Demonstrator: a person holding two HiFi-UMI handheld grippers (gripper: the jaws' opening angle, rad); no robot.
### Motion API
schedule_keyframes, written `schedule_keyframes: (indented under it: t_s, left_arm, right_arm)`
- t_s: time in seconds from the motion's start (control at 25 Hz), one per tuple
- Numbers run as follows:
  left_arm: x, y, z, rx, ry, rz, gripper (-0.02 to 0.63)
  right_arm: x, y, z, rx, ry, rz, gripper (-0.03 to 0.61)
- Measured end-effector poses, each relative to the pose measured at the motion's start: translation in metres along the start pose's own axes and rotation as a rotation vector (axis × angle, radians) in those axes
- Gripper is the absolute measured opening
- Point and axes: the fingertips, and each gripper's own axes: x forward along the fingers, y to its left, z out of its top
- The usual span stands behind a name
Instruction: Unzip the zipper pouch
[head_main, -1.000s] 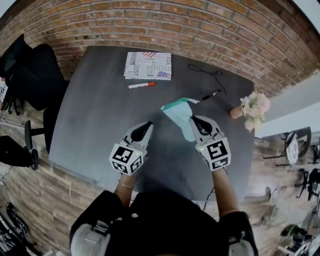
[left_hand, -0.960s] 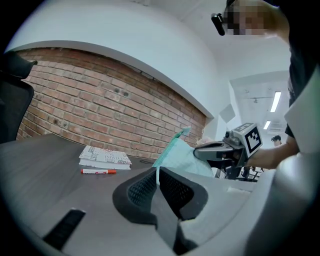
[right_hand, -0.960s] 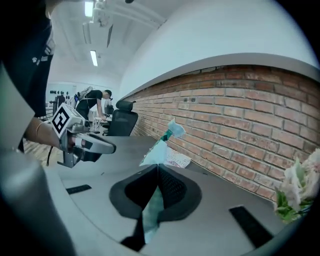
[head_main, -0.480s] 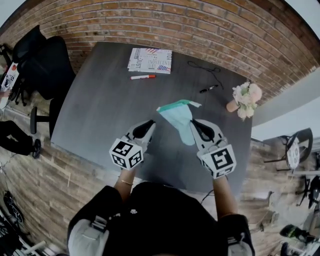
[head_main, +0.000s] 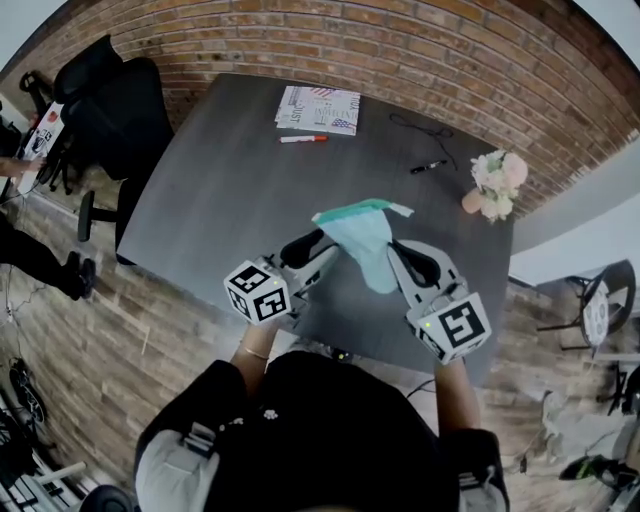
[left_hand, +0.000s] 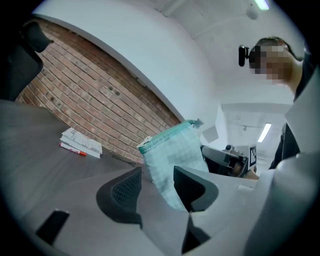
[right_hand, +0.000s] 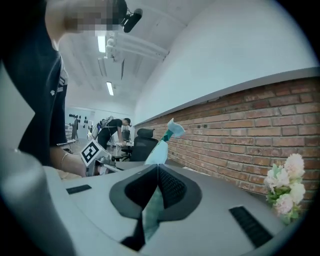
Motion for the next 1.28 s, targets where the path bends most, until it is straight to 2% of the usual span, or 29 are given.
schedule_keyframes:
  t_s: [0.16, 0.28, 0.4, 0.48, 0.56, 0.68, 0.84, 0.96, 1.12, 1.28]
  left_arm:
    - [-0.009, -0.025, 0.016, -0.041, -0.111, -0.076, 0.204]
    - [-0.016, -0.040, 0.025, -0.003, -0.173, -0.083, 0.209]
    - [-0.022, -0.052, 0.024, 0.039, -0.174, -0.073, 0.197]
    - [-0.028, -0.059, 0.023, 0.073, -0.168, -0.055, 0.156]
    - [-0.036, -0.064, 0.025, 0.102, -0.178, -0.032, 0.054]
    - [-0.045, -0.074, 0.028, 0.145, -0.182, -0.009, 0.014]
    - [-0.051, -0.083, 0.029, 0.275, -0.123, 0.032, 0.009]
    - [-0.049, -0.082, 0.031, 0.380, -0.068, 0.061, 0.009]
    - [-0.048, -0.071, 0.031, 0.465, 0.002, 0.099, 0.008]
    - [-0.052, -0.054, 0.027, 0.557, 0.100, 0.151, 0.008]
  right_arm:
    - [-0.013, 0.017, 0.006, -0.017, -0.055, 0.055, 0.005]
    - [-0.023, 0.023, -0.001, -0.013, -0.041, 0.051, 0.005]
    - [-0.034, 0.026, -0.009, -0.005, -0.029, 0.041, 0.005]
    - [-0.040, 0.030, -0.015, -0.005, -0.016, 0.038, 0.005]
    - [-0.045, 0.033, -0.024, -0.003, -0.003, 0.033, 0.005]
    - [-0.047, 0.042, -0.034, -0.012, 0.003, 0.030, 0.006]
    - [-0.049, 0.049, -0.054, 0.012, 0.081, -0.031, 0.019]
    - [-0.045, 0.043, -0.065, 0.043, 0.052, -0.069, 0.041]
    - [-0.043, 0.034, -0.081, 0.134, 0.081, -0.163, 0.043]
    - [-0.033, 0.033, -0.074, 0.179, 0.060, -0.209, 0.050]
